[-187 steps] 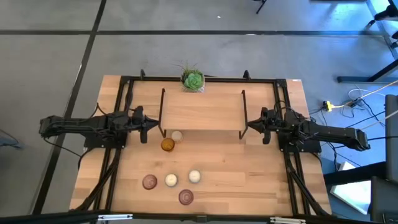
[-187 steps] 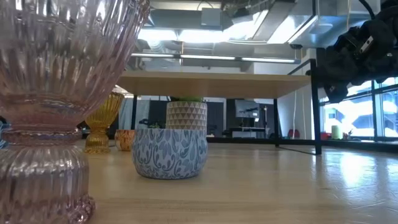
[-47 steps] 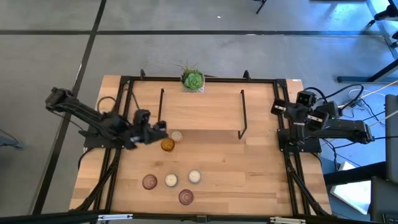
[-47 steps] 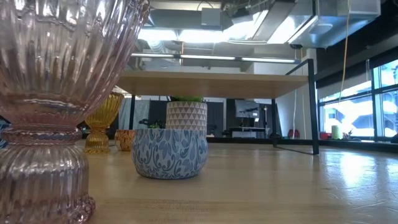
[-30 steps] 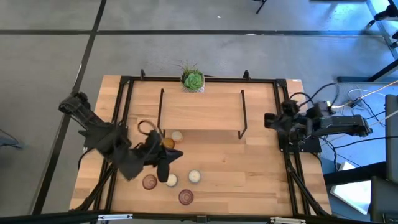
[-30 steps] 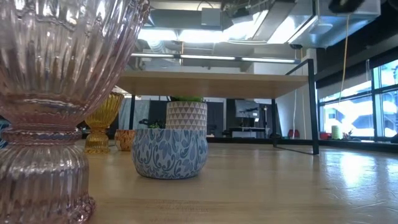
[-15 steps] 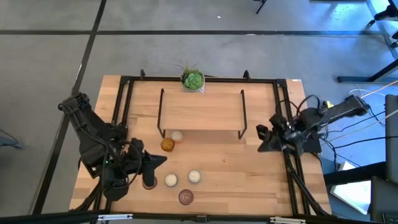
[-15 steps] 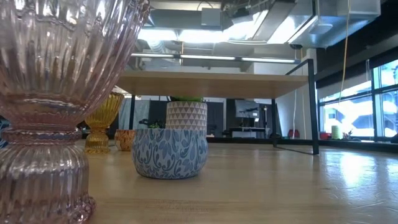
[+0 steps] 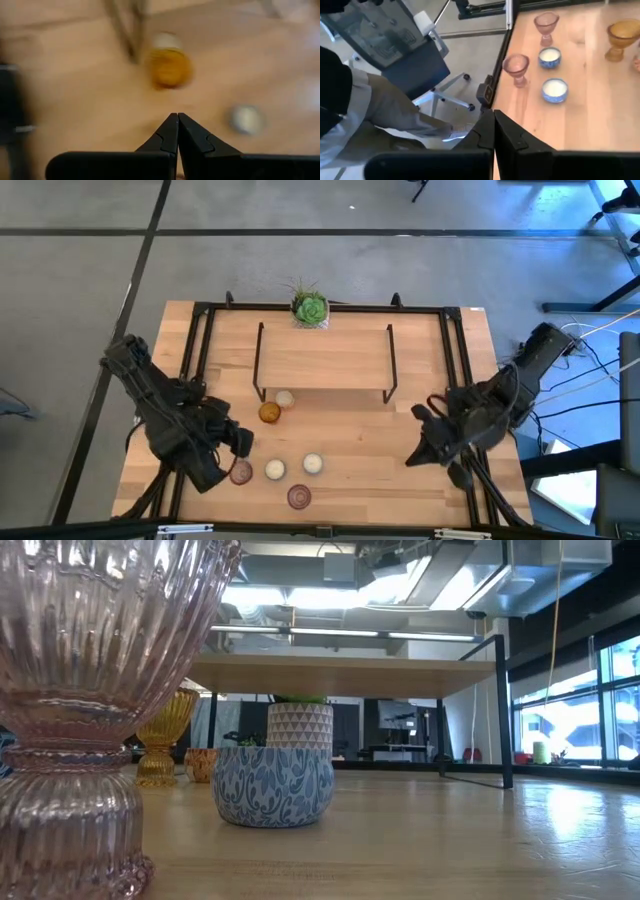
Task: Pick & Place candle stick holders
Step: Put the orange candle holder on the shelf
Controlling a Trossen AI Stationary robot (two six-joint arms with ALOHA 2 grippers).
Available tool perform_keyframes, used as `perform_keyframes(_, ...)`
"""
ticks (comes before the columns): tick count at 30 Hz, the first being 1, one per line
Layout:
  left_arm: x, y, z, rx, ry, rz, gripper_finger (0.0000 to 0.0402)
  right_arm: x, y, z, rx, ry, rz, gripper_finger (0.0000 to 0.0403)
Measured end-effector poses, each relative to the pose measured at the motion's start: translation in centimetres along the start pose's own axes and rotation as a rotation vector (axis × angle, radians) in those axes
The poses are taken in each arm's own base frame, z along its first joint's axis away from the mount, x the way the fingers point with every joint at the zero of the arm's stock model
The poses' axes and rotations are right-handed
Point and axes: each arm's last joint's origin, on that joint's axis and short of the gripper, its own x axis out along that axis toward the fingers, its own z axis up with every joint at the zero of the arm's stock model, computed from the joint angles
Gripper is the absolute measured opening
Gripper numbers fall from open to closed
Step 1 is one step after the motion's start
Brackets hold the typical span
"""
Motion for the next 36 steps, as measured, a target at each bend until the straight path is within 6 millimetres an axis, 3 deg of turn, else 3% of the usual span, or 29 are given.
perform_keyframes(4,2.2,0.0,-0.9,0.024,-0.024,0.042,0.0002,1.3,0.8,-0.2,-0.006,0.023,0.026,0.0001)
perform_keyframes(10,4.8,0.2,-0.9,-0.086,0.108,0.126,0.0010,1.8,0.8,-0.4,0.071,0.055,0.022,0.0006)
perform_keyframes(18,8.0,0.3,1.5,-0.310,0.194,0.059,0.0104,1.8,0.6,-0.5,0.138,0.052,-0.016,0.0066)
perform_keyframes(26,12.2,1.1,1.9,-0.360,0.259,0.092,0.0173,1.8,0.4,-0.4,0.150,0.007,-0.077,0.0100)
perform_keyframes(36,13.7,1.0,3.1,-0.344,0.240,0.078,0.0182,1.8,0.4,-0.4,0.157,0.000,-0.078,0.0105)
